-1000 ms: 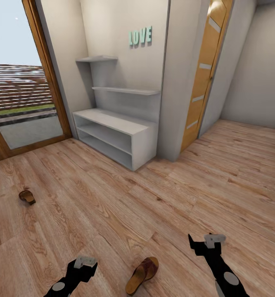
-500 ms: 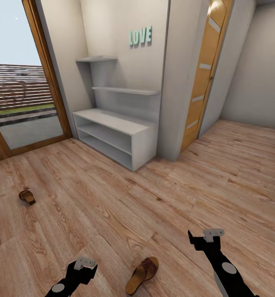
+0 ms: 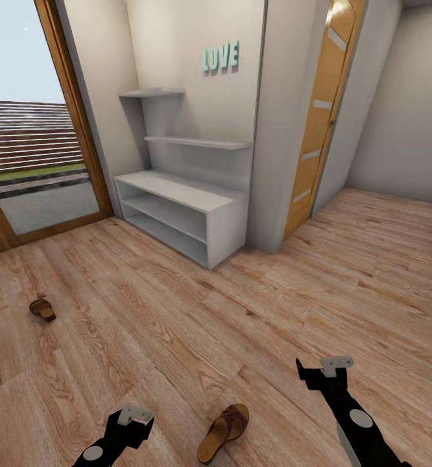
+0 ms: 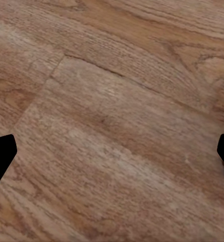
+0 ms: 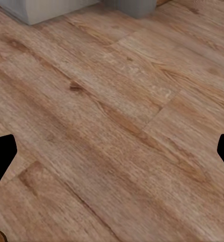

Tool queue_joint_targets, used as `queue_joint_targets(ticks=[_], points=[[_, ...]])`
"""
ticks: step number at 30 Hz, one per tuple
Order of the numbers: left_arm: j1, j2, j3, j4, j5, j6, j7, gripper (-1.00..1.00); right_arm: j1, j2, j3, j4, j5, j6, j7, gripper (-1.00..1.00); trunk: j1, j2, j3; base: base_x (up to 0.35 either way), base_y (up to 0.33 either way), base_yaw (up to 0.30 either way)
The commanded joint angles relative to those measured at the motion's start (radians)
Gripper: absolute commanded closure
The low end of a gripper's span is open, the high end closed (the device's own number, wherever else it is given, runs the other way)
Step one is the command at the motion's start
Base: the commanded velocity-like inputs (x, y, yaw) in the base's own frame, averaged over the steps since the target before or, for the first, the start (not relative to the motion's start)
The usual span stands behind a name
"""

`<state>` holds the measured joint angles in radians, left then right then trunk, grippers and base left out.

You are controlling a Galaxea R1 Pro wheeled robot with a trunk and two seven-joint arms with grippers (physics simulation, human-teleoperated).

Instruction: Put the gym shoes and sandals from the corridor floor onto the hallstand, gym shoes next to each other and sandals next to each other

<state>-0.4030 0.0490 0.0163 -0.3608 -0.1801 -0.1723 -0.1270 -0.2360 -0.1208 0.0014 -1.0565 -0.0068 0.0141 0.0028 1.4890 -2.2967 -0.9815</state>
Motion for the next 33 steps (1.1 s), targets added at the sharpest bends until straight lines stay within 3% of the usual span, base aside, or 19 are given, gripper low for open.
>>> queue_joint_targets(ticks=[1,4,12,18,22,33], points=[[0.0,0.0,0.002,0.0,-0.01,-0.004,-0.002,-1.0,0.0,0.0,0.001,-0.012,-0.001,0.003,0.0,-1.0,0.0,0.0,-0.001,0.0,0.0,0.0],[0.0,0.0,0.002,0.0,-0.011,-0.004,-0.002,-1.0,0.0,0.0,0.001,-0.018,-0.001,0.003,0.0,-1.0,0.0,0.0,-0.001,0.0,0.0,0.0],[0.0,-0.003,-0.002,0.003,-0.018,-0.004,-0.005,-1.0,0.0,0.0,0.0,-0.026,-0.002,0.005,0.0,-1.0,0.03,-0.056,-0.027,0.0,0.0,0.0],[-0.002,-0.003,-0.071,0.005,-0.043,0.0,-0.02,-1.0,0.0,0.0,-0.001,-0.026,-0.003,0.008,0.0,-1.0,0.053,-0.098,-0.053,0.0,0.0,-0.03],[-0.003,-0.002,-0.086,0.006,-0.046,-0.001,-0.022,-1.0,0.0,0.0,-0.001,-0.026,-0.004,0.032,0.0,-1.0,0.069,-0.126,-0.071,0.0,0.0,-0.156],[-0.001,-0.001,-0.089,0.002,-0.047,-0.006,-0.014,-1.0,0.0,0.001,-0.001,-0.028,-0.004,0.069,-0.001,-1.0,0.069,-0.126,-0.076,0.005,0.0,-0.12]])
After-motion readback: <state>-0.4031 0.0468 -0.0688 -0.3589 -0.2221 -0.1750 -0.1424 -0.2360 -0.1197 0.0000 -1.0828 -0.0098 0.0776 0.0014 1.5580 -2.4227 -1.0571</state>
